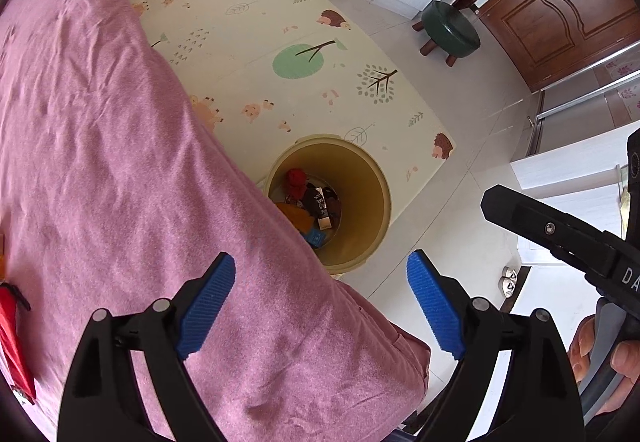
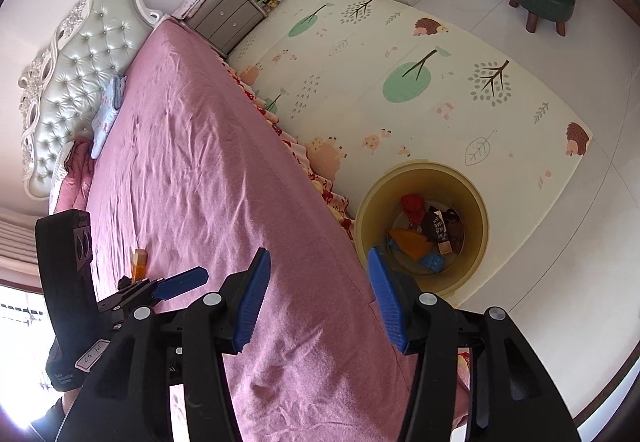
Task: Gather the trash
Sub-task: 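Move both empty tools back over the remaining items on the bed, then close the left tool on the red snack wrapper while the right tool grasps the red zip pouch, then carry the wrapper and pouch over the yellow bin and open both tools, then move both empty tools back to the black sock and amber bottle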
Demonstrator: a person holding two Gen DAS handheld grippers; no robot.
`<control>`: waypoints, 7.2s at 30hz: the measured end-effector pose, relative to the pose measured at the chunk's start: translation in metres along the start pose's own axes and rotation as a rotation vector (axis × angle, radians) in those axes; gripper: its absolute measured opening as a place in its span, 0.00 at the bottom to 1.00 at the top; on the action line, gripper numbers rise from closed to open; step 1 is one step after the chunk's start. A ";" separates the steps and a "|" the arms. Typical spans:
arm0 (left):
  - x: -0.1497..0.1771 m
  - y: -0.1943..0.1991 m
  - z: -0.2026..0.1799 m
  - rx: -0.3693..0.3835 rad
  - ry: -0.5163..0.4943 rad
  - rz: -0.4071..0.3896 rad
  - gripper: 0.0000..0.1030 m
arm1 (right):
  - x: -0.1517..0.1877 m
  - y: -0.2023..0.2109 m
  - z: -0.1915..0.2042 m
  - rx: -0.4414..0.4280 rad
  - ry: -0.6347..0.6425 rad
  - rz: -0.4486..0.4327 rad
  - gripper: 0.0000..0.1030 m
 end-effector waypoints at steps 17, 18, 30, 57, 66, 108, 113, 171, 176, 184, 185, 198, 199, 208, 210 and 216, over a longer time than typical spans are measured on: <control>0.120 0.130 0.122 -0.091 0.295 -0.241 0.96 | 0.083 -0.005 0.175 -0.069 0.331 0.055 0.70; 0.129 0.138 0.132 -0.098 0.317 -0.253 0.96 | 0.089 -0.007 0.187 -0.075 0.355 0.064 0.70; 0.254 0.234 0.269 -0.190 0.668 -0.455 0.96 | 0.172 -0.044 0.344 -0.136 0.612 0.140 0.70; 0.350 0.275 0.478 -0.181 1.106 -0.602 0.96 | 0.238 -0.149 0.509 -0.105 0.817 0.263 0.70; 0.359 0.253 0.538 -0.162 1.239 -0.566 0.96 | 0.237 -0.169 0.504 -0.070 0.774 0.302 0.70; 0.300 0.240 0.458 -0.103 0.913 -0.498 0.42 | 0.188 -0.169 0.431 -0.135 0.343 0.413 0.06; 0.278 0.232 0.415 -0.064 0.838 -0.474 0.42 | 0.173 -0.146 0.407 -0.147 0.328 0.379 0.05; -0.019 -0.075 -0.024 0.062 -0.022 0.076 0.42 | -0.010 -0.082 -0.083 0.008 -0.216 0.112 0.05; -0.032 -0.087 -0.032 0.079 -0.037 0.082 0.46 | -0.020 -0.086 -0.086 0.040 -0.182 0.106 0.13; -0.035 -0.101 -0.021 0.044 -0.038 0.148 0.89 | -0.034 -0.083 -0.087 0.060 -0.166 0.090 0.41; -0.035 -0.100 -0.018 0.042 -0.031 0.143 0.89 | -0.034 -0.082 -0.086 0.058 -0.170 0.091 0.41; -0.022 -0.060 0.009 0.049 0.039 0.073 0.89 | -0.021 -0.073 -0.042 0.029 -0.127 0.109 0.41; -0.020 -0.055 0.011 0.049 0.047 0.064 0.89 | -0.020 -0.072 -0.035 0.025 -0.117 0.109 0.41; 0.014 0.006 0.062 0.040 0.171 -0.042 0.89 | -0.007 -0.066 0.048 -0.024 -0.002 0.115 0.41; 0.026 0.022 0.080 0.018 0.212 -0.066 0.89 | -0.001 -0.067 0.070 -0.037 0.027 0.122 0.41; 0.060 0.066 0.130 -0.035 0.291 -0.131 0.89 | 0.021 -0.075 0.134 -0.071 0.101 0.152 0.41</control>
Point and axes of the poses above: each gripper's, at about its wrist camera, not at the fingertips, and y roughly against the way its jaws point, z to its left, x to its underside, the point moved 6 cm from there along -y, roughly the way its jaws point, and after that the axes turned 13 degrees about x, right-handed, at the moved point
